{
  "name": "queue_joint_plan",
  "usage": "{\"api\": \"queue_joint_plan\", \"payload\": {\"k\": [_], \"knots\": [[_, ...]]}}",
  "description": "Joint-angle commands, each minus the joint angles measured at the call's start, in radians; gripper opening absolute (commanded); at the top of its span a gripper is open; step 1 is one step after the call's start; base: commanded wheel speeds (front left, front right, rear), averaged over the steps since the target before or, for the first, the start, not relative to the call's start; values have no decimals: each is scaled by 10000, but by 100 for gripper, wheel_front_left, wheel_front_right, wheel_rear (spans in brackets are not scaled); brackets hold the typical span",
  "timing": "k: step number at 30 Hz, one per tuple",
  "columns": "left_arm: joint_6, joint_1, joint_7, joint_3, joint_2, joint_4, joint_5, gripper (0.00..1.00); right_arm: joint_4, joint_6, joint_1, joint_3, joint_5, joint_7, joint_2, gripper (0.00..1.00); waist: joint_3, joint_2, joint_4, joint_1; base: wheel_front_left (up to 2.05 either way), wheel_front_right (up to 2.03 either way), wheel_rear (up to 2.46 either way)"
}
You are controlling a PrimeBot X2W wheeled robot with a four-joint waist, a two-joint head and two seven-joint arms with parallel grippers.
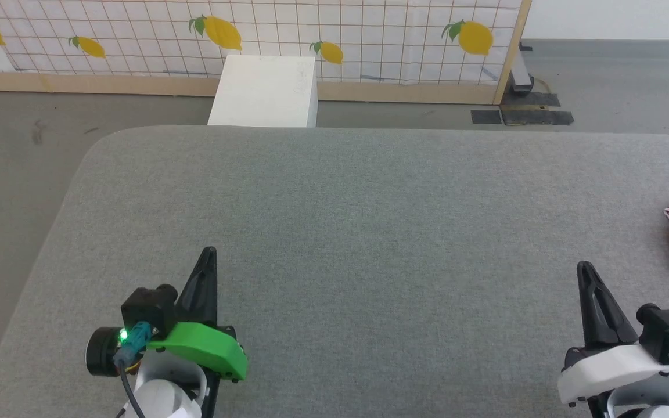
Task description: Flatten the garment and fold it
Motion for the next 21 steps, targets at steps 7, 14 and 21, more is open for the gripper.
{"api": "queue_joint_plan", "payload": {"k": [7, 14, 21], "knots": [[128, 243, 170, 103, -23, -207, 214, 0, -87, -6, -142, 120, -107, 157, 6, 0, -19, 0, -44, 0, 0, 0, 0], [177, 316, 314, 159, -27, -347, 342, 0, -111, -7, -166, 204, -167, 251, 7, 0, -37, 0, -86, 0, 0, 0, 0], [224, 386, 453, 212, -30, -483, 466, 0, -134, -8, -190, 285, -225, 341, 8, 0, -54, 0, -126, 0, 0, 0, 0]]}}
